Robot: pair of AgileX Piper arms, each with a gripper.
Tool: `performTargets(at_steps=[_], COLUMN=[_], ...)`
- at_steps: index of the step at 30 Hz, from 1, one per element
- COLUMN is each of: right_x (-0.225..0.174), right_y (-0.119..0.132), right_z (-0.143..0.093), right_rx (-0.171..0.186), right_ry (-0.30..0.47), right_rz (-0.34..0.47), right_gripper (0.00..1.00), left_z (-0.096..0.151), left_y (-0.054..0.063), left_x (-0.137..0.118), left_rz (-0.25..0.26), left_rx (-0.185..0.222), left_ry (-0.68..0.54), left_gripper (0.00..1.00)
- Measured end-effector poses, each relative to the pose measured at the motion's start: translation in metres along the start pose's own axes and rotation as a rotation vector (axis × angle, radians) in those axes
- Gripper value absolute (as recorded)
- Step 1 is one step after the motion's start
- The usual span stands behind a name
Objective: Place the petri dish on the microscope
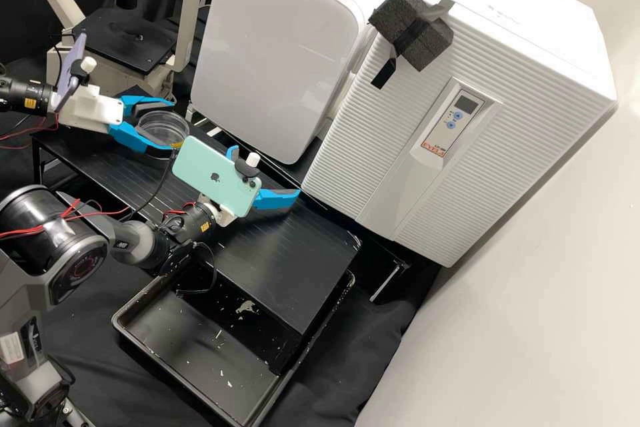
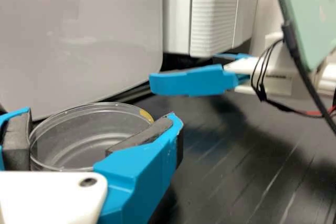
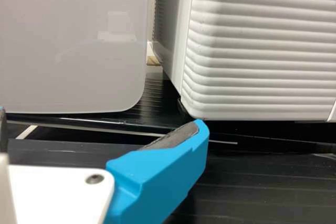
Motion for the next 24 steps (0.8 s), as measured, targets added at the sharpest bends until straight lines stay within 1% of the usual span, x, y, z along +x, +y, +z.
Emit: performTargets(at_steps=[3, 9, 15, 20, 24], right_x=[0.000, 0.000, 0.000, 0.000, 0.000], right_y=[0.000, 0.000, 0.000, 0.000, 0.000], right_z=[0.000, 0.000, 0.000, 0.000, 0.000], right_rx=[0.000, 0.000, 0.000, 0.000, 0.000], right_ry=[0.000, 0.000, 0.000, 0.000, 0.000], right_rz=[0.000, 0.000, 0.000, 0.000, 0.000], right_gripper=[1.00, 1.00, 1.00, 1.00, 1.00], left_z=[0.002, 0.002, 0.000, -0.003, -0.005], left_y=[0.005, 0.006, 0.002, -0.007, -0.012], left_x=[-0.002, -0.002, -0.001, 0.003, 0.005], left_rz=[0.016, 0.022, 0.012, -0.015, -0.028], left_rx=[0.003, 0.000, -0.003, -0.013, -0.018], left_ry=[-0.003, -0.002, 0.000, 0.006, 0.009], left_gripper=[0.00, 0.00, 0.00, 0.00, 0.00])
